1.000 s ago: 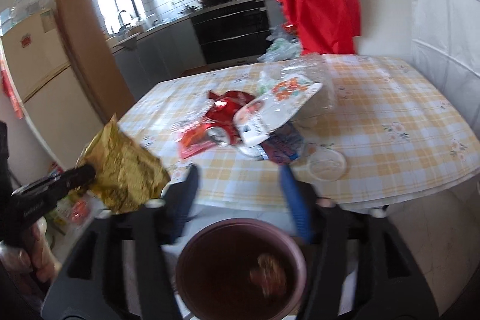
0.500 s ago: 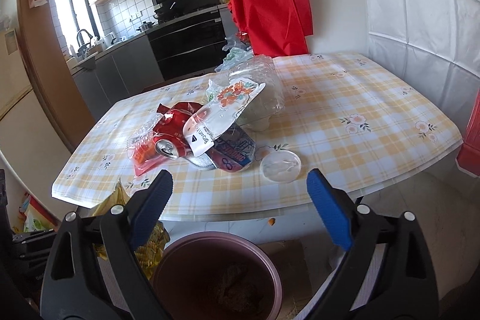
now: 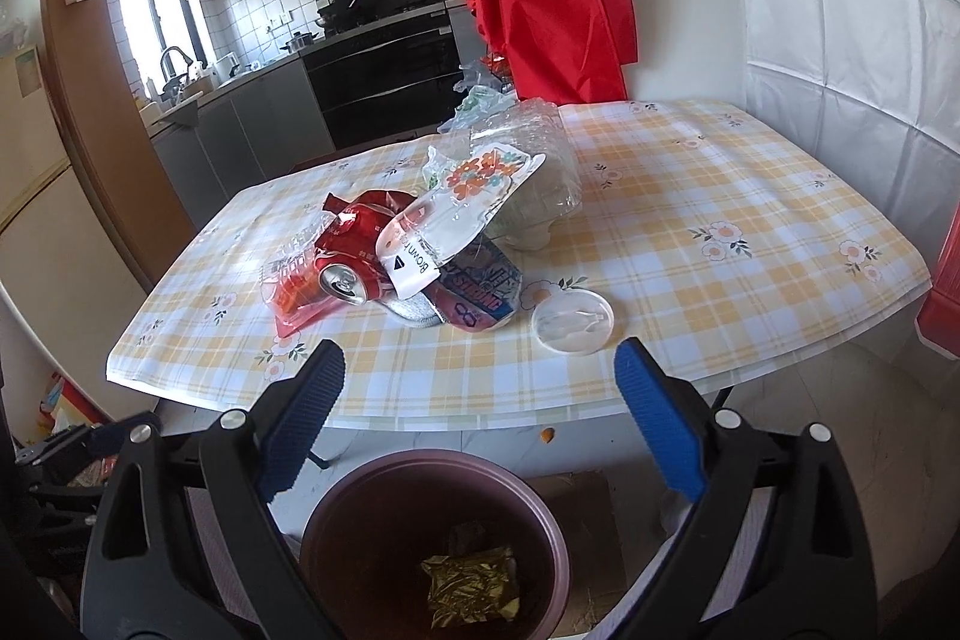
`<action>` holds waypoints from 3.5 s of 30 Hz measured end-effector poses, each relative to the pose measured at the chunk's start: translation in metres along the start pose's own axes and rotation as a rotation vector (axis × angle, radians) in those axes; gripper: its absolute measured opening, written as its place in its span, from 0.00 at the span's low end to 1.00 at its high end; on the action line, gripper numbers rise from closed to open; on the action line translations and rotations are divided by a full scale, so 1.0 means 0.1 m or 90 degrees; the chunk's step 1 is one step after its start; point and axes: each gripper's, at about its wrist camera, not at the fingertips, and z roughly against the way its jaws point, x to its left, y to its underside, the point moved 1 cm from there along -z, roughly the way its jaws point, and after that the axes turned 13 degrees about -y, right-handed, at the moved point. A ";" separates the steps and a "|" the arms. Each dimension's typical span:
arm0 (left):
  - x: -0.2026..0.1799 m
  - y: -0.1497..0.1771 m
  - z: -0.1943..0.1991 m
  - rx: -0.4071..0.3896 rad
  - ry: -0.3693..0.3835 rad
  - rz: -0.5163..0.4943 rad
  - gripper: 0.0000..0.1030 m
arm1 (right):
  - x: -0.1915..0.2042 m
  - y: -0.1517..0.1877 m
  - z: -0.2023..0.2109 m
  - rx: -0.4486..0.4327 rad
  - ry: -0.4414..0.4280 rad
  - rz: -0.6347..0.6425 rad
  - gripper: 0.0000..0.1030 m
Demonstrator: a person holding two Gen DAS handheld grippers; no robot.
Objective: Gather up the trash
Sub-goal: 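Carry the gold foil wrapper with the left tool and drop it into the red bin, then grasp the crushed red cola can with the left tool while the right tool holds the floral package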
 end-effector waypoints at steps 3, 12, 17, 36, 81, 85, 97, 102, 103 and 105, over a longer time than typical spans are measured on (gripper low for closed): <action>0.12 -0.04 0.01 -0.016 -0.028 0.017 0.90 | 0.00 0.01 -0.02 0.005 -0.001 0.001 0.88; 0.60 -0.22 -0.12 -0.037 -0.101 0.063 0.91 | -0.07 -0.07 -0.13 0.012 -0.021 0.017 0.88; 0.79 -0.31 -0.24 -0.041 -0.120 0.073 0.91 | -0.18 -0.25 -0.30 0.002 -0.025 0.014 0.88; 1.04 -0.38 -0.97 0.005 -0.144 0.072 0.91 | -0.64 -0.70 -1.78 -0.006 -0.027 -0.173 0.72; 0.22 -1.46 -1.94 0.061 -0.001 0.119 0.59 | -0.87 -0.78 -0.84 -0.114 -0.076 -0.091 0.32; 0.14 -1.43 -1.91 0.060 0.024 0.096 0.40 | -0.89 -0.77 -0.85 -0.115 -0.076 -0.098 0.32; 0.10 -1.24 -2.21 0.129 0.073 0.128 0.54 | -0.88 -0.74 -0.90 -0.110 -0.073 -0.096 0.32; 0.07 -1.22 -2.26 0.133 0.065 0.116 0.52 | -0.87 -0.75 -0.90 -0.110 -0.074 -0.093 0.32; 0.07 -1.22 -2.24 0.129 0.061 0.115 0.51 | -0.86 -0.76 -0.89 -0.111 -0.075 -0.091 0.32; 0.08 -1.22 -2.18 0.119 0.051 0.113 0.48 | -0.84 -0.77 -0.88 -0.113 -0.076 -0.085 0.32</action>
